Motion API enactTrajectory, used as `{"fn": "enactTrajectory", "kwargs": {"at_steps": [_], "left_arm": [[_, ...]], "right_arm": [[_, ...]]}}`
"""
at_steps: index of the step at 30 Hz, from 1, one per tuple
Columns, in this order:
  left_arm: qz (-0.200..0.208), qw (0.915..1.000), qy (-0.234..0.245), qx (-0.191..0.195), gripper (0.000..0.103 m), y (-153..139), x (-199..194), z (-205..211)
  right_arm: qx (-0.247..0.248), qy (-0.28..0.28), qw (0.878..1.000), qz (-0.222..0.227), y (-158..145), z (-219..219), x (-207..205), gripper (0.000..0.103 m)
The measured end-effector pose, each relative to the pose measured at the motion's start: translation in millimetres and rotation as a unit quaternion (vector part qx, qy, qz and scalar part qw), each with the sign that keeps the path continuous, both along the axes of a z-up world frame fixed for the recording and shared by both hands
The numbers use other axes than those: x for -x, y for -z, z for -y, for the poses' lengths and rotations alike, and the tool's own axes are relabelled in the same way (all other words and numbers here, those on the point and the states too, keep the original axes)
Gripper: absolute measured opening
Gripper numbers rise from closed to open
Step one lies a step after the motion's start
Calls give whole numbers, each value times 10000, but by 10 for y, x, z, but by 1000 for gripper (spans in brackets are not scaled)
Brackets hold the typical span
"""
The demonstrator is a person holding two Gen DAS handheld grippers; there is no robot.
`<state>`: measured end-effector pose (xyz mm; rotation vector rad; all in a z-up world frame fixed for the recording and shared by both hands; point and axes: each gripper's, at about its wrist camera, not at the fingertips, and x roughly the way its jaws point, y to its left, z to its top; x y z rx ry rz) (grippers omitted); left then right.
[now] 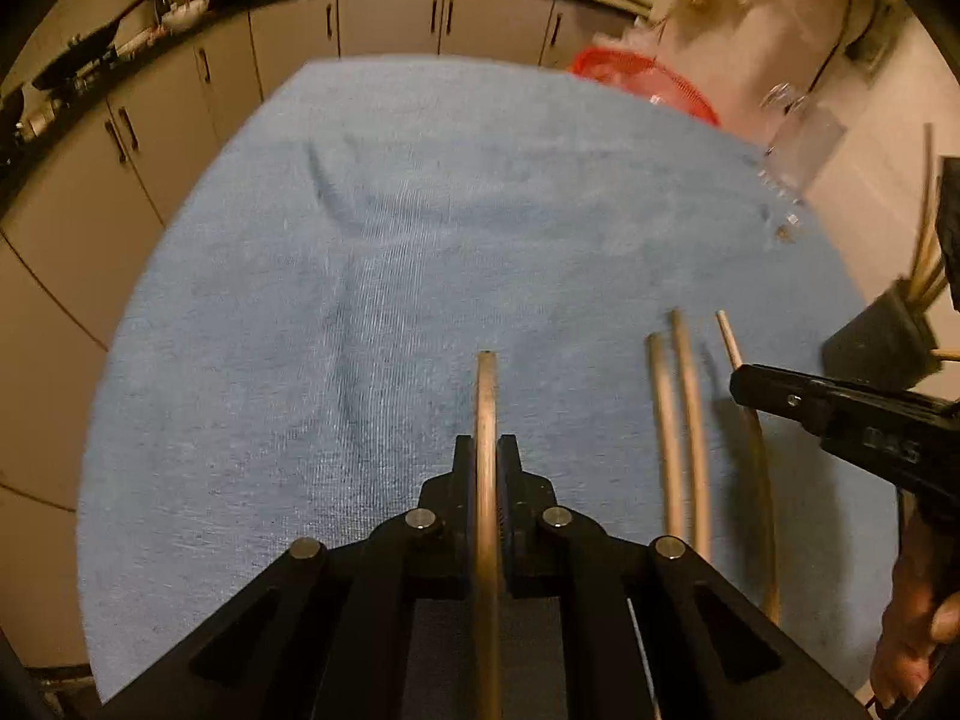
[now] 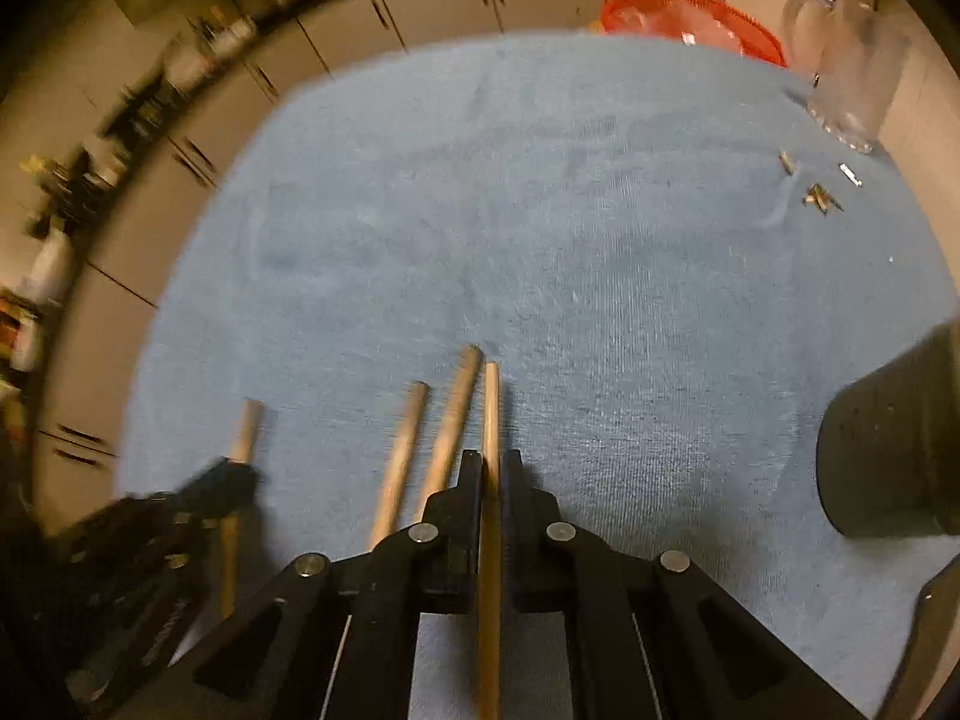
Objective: Organize utensils
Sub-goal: 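Grasp a chopstick with the left gripper while the right grasps another from the pile, then carry the chopsticks upright toward the black cup with both grippers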
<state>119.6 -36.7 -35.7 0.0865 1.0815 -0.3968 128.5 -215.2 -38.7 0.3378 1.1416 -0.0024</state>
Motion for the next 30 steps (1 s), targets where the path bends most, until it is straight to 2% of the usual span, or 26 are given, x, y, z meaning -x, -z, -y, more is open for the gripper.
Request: {"fn": "enactTrajectory", "kwargs": {"at_steps": [3,6,10,13,17,30], "left_arm": [[246,9989,-22,407,7,-263,107,-97],[624,9956,-127,689,7,-584,238,-227],[1149,9888,-244,919,7,-950,452,-368],[1423,9850,-311,926,7,-1122,598,-413],[1697,9812,-322,860,7,-1269,775,-392],[1842,9796,-204,780,7,-1451,940,-239]], "right_arm": [[-53,-52,9980,623,-301,29,256,6],[-43,-135,9910,1328,-626,41,522,6],[156,-191,9717,2350,-1031,-15,959,6],[325,-147,9575,2862,-1187,-102,1215,6],[294,-111,9456,3238,-1306,-200,1465,6],[281,45,9336,3573,-1375,-41,1714,6]]}}
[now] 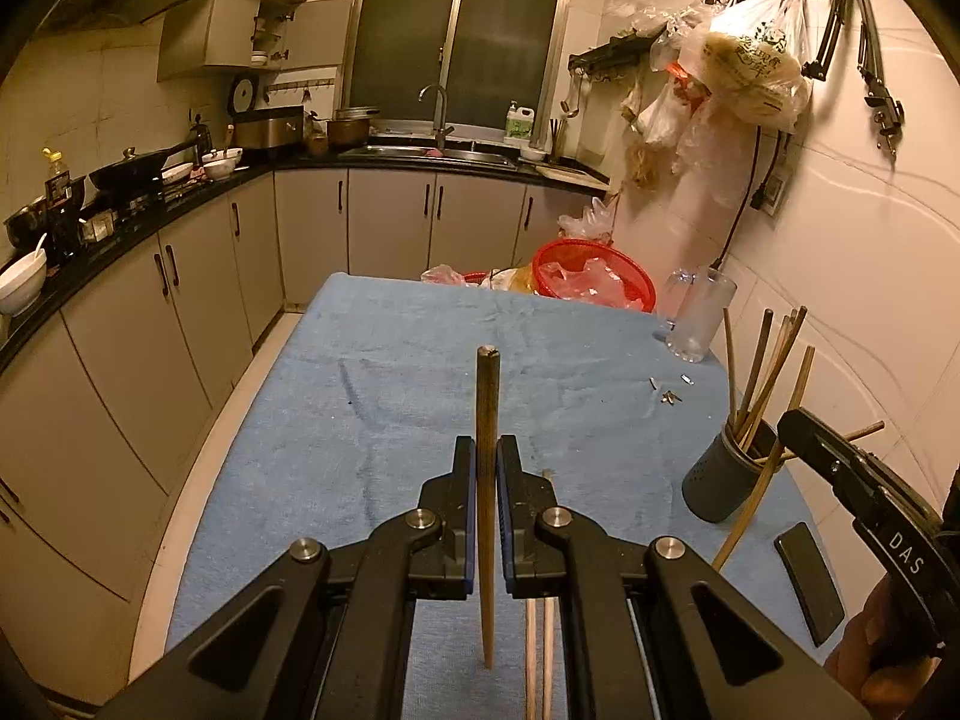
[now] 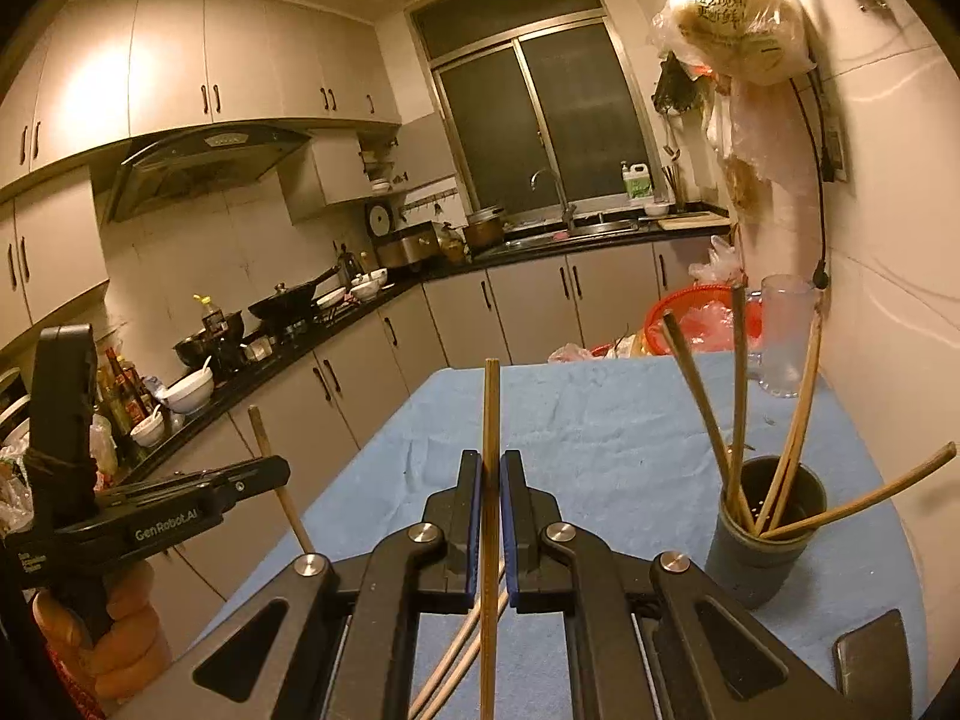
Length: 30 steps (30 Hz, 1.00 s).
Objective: Organize utensils
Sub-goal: 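Carry the chopsticks upright toward the black cup with both grippers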
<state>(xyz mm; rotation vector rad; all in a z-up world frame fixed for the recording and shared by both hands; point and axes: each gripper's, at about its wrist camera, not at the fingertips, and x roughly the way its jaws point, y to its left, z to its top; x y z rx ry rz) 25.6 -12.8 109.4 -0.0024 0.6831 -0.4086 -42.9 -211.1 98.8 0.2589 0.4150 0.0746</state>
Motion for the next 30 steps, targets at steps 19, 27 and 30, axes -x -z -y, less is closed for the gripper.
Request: {"fn": "enactTrajectory", "kwargs": {"at_steps": [19,27,30], "left_arm": [[67,9998,118,-158,7,-42,57,139],[103,9996,159,-202,7,-82,80,150],[127,9995,183,-217,7,-99,104,169]], "right_arm": [[-61,147,9995,267,-125,133,126,6],[-98,205,9991,349,-171,207,187,6],[-108,233,9989,393,-194,238,218,6]]}}
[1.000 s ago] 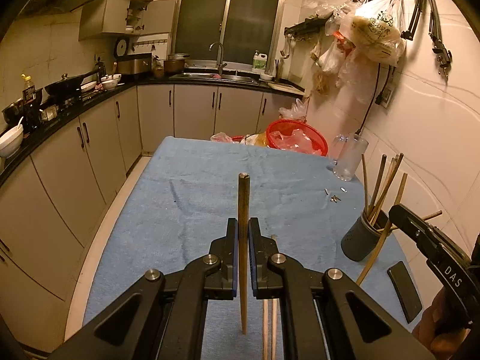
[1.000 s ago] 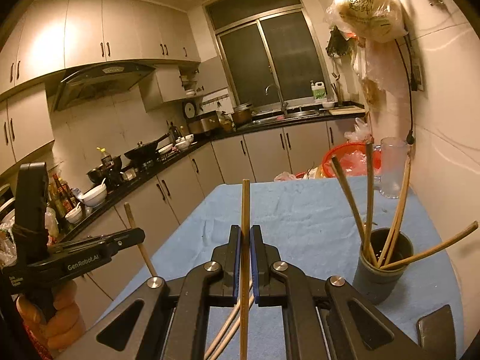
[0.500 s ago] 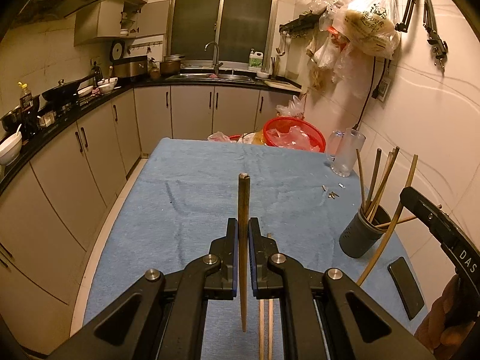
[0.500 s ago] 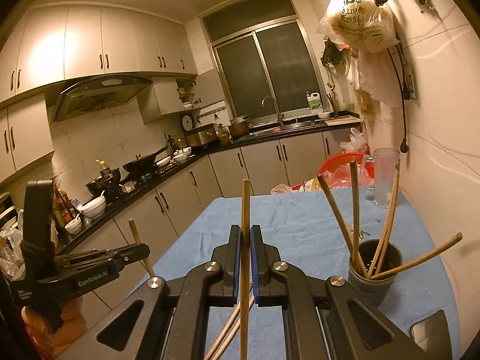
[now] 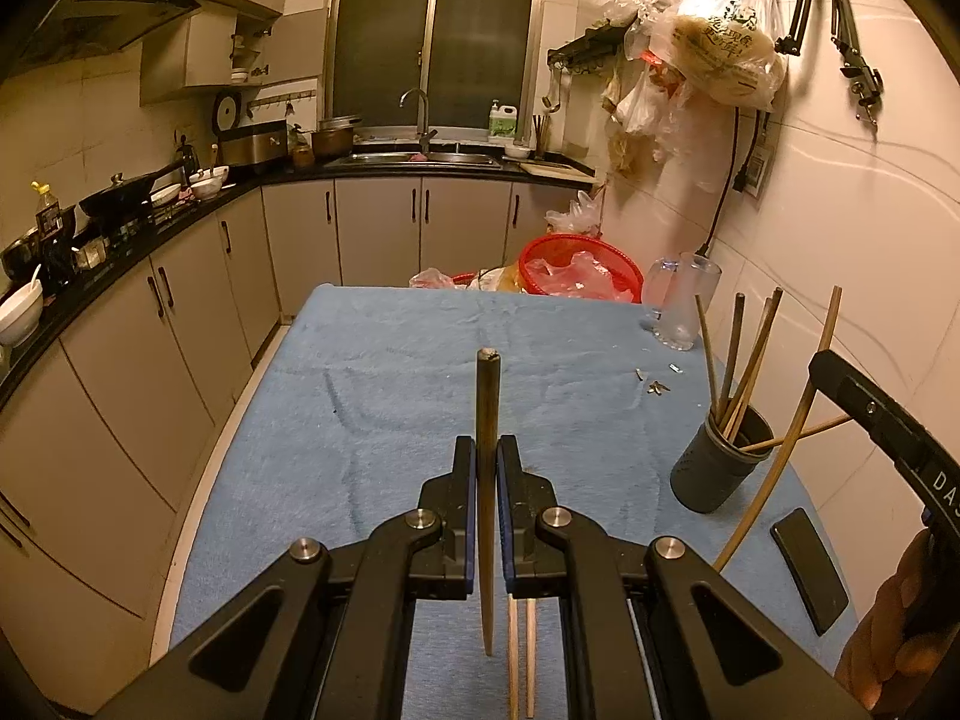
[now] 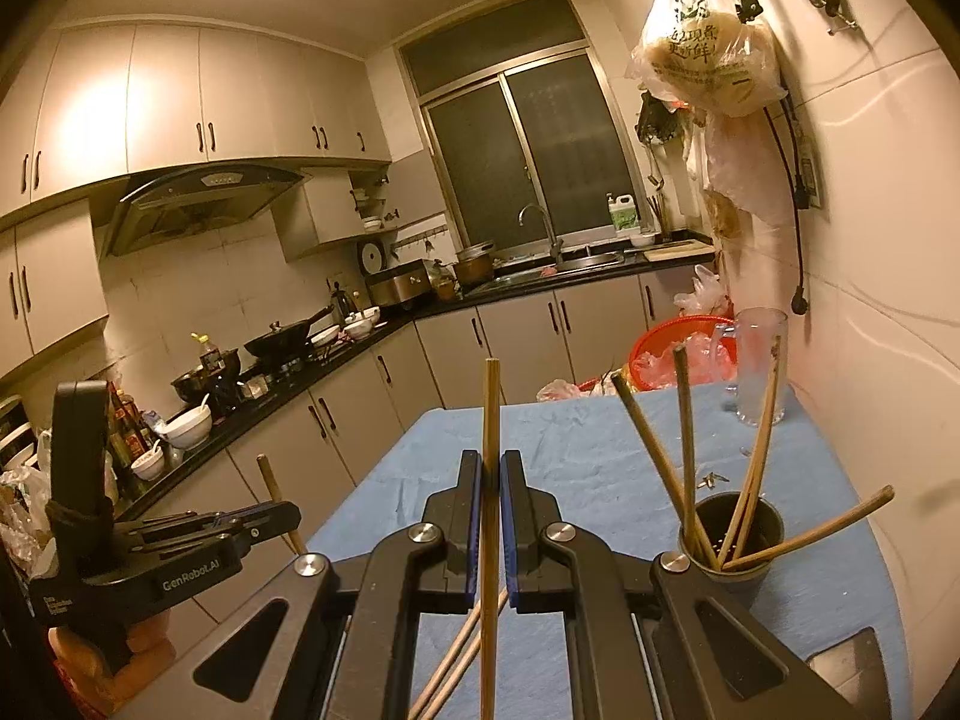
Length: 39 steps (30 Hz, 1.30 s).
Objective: Organize utensils
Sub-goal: 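Carry the chopsticks upright toward the black cup with both grippers, then lower the left gripper's chopstick into the cup and open while the right releases its chopstick there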
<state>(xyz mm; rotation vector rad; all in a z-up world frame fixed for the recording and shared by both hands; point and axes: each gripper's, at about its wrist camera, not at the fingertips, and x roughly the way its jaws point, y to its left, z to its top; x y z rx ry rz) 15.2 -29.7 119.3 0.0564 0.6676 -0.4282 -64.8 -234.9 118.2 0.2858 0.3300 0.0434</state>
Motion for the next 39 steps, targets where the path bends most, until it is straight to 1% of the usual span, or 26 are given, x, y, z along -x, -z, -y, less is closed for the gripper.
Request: {"fn": "enactTrajectory", "kwargs": {"at_steps": [12,23,27,31,39], "left_arm": [[75,9998,175,-15,7,-144,106,109],[155,9987,483,90,7,-402,256,310],[214,9972,706,144,7,-559,346,459],[354,9944,973,222,7,-746,460,630],[574,9866,1483,367,7,-1070,616,1037]], "right_arm": [[-34,114,9996,241,-154,144,177,6],[-12,317,9980,548,-355,336,412,6],[63,455,9962,740,-493,443,531,6],[129,628,9939,896,-637,578,615,6],[190,883,9899,1094,-869,826,658,6]]}}
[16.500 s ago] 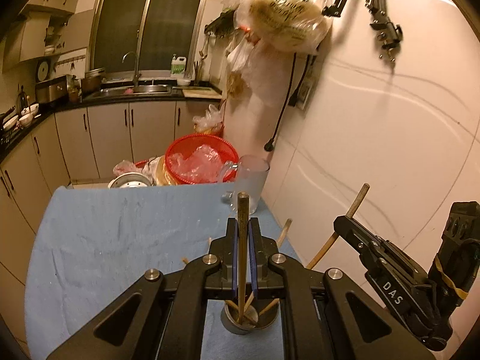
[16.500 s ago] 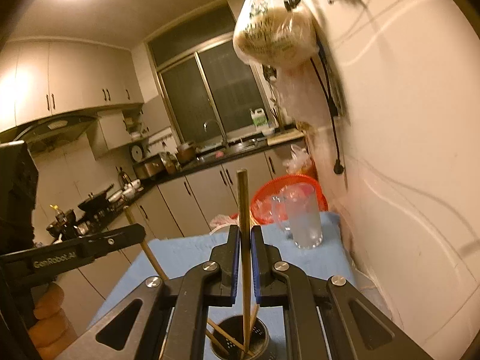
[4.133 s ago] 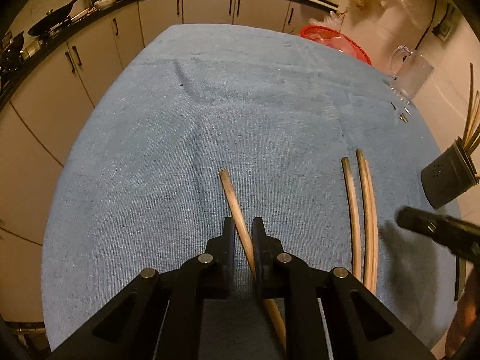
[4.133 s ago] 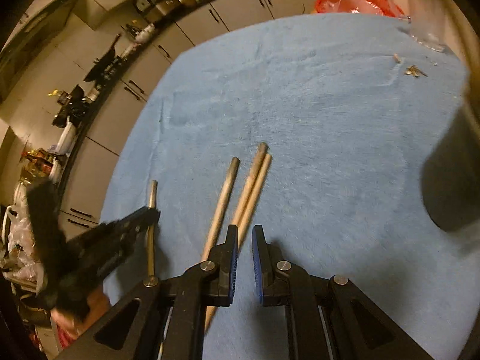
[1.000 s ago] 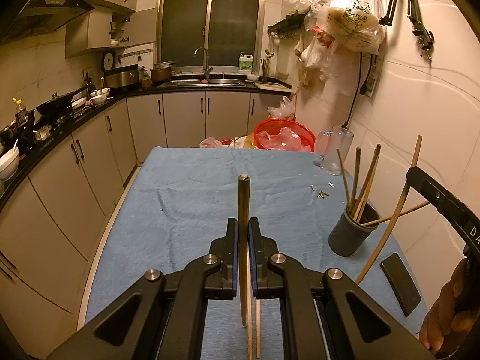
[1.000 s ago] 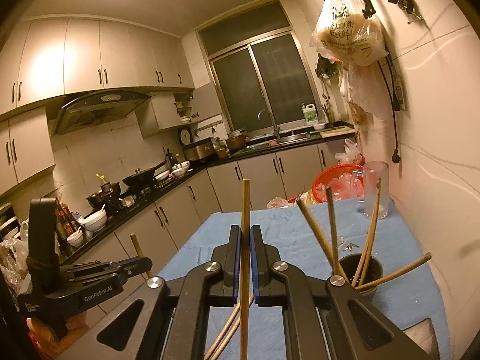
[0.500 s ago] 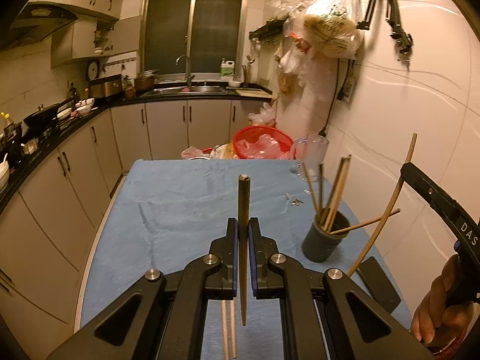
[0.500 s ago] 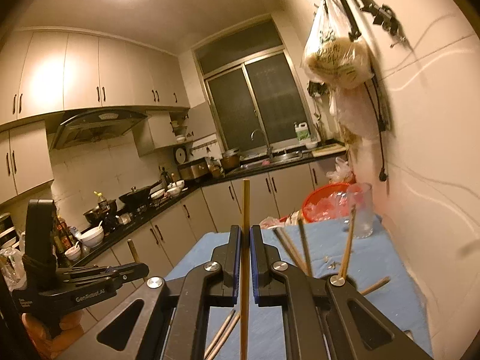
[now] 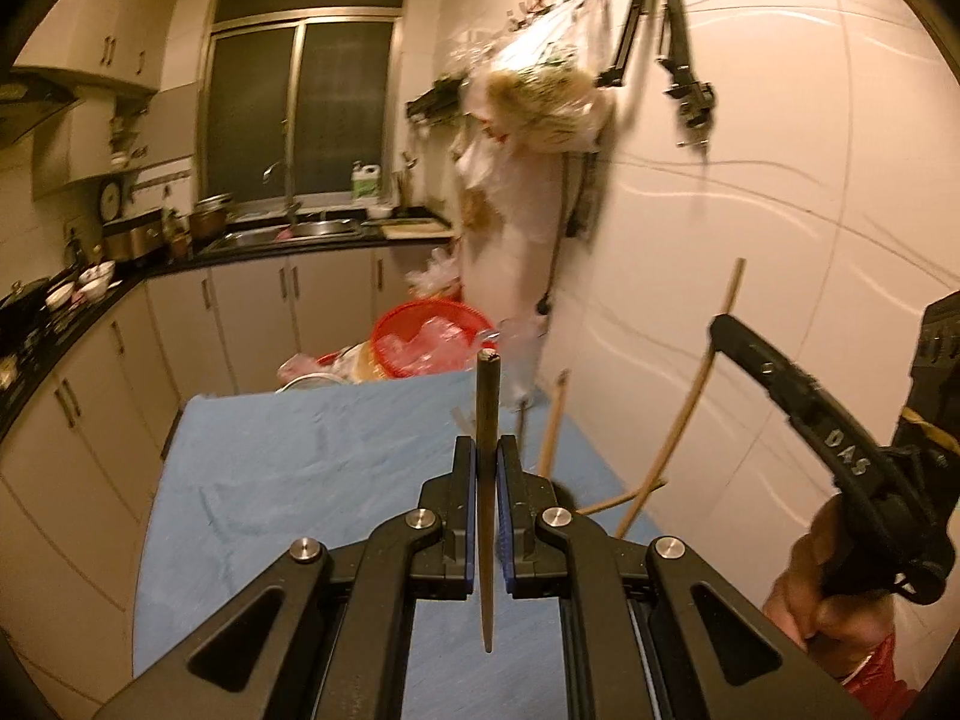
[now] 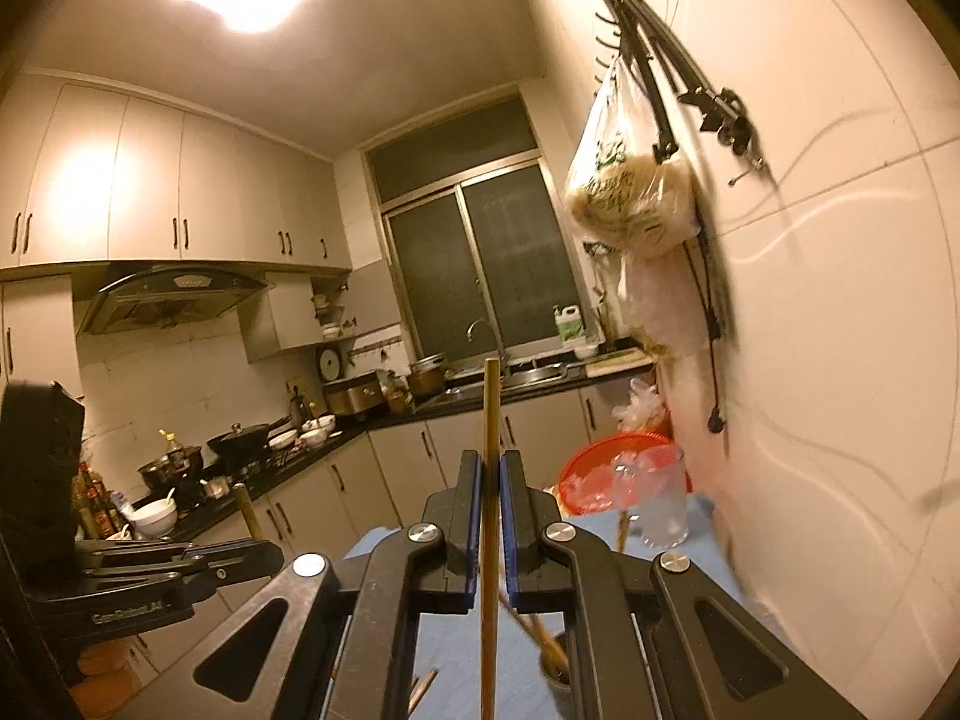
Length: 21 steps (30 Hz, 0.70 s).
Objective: Organize utensils
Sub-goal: 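Lower the left gripper's chopstick into the cup and open while the right releases its chopstick there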
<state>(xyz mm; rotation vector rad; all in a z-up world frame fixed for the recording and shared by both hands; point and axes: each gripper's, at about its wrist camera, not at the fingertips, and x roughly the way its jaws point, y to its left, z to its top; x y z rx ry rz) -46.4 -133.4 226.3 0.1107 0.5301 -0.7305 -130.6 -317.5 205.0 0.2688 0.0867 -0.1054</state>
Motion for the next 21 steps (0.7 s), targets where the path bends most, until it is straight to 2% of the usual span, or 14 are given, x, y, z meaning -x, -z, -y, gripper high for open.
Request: {"fn": "enactTrajectory", "kwargs": {"at_steps": [11,17,21], "left_arm": [[177,9995,245,32,7,-224,-122,567],[206,9996,213,44,7,-198,-304,839],[148,9996,242,-42,7,-66,-447,1049]], "right_arm": [[-228,182,9996,54,-136,532,-207,6],[-331,215,9992,-57,-106,858,-454,6],[-423,183,9987,-228,12,1044,-673,6]]}}
